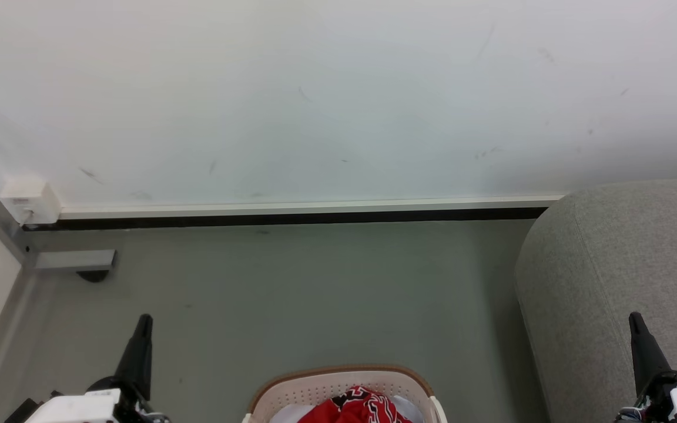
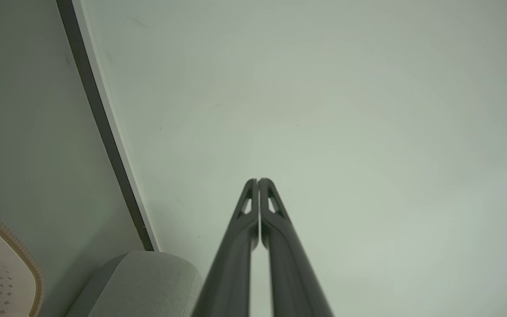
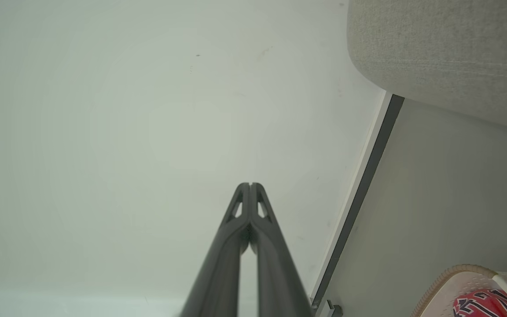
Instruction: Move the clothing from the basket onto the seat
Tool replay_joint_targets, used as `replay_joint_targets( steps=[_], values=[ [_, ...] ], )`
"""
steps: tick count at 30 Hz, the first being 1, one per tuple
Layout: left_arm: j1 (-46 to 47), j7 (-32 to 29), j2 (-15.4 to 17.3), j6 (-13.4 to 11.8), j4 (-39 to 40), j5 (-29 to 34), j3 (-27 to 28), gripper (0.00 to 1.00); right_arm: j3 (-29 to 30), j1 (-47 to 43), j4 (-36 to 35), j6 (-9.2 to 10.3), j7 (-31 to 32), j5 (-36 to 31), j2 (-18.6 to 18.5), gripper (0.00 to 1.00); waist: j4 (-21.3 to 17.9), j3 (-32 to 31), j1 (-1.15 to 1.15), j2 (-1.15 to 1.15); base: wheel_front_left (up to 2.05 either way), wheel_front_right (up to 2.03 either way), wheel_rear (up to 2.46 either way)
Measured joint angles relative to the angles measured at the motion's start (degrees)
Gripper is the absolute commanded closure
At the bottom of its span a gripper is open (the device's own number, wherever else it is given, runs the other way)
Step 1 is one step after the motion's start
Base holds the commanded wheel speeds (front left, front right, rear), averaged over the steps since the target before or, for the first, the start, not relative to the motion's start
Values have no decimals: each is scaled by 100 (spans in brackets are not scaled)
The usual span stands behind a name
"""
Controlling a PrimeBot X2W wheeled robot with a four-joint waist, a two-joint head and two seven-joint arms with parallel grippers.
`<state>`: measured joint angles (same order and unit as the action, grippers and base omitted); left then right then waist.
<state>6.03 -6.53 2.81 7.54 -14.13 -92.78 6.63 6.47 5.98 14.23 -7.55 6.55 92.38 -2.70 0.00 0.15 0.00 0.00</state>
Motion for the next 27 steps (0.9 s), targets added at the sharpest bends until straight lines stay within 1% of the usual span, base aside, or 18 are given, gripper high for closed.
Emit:
replay_joint_targets(
  steps=[14, 15, 22, 27],
  values=[
    [0, 0, 0, 0, 0, 0, 0, 100, 0, 0, 0, -1, 0, 0, 0, 100, 0, 0, 0, 0, 0, 0, 0],
    [-9, 3, -4, -1, -21, -2, -1, 0, -3, -9, 22, -1, -1, 0, 7, 0, 0, 0, 0, 0, 0, 0, 0],
    [-181, 119, -44, -9, -187, -2, -122, 0, -78, -196, 157, -1, -118, -21, 80, 0, 3, 1, 0, 0, 0, 0, 0],
    [-182, 263, -45, -9, -189, 92, -175, 0, -103, -213, 119, -1, -261, -367, 80, 0, 7, 4, 0, 0, 0, 0, 0]
  ],
)
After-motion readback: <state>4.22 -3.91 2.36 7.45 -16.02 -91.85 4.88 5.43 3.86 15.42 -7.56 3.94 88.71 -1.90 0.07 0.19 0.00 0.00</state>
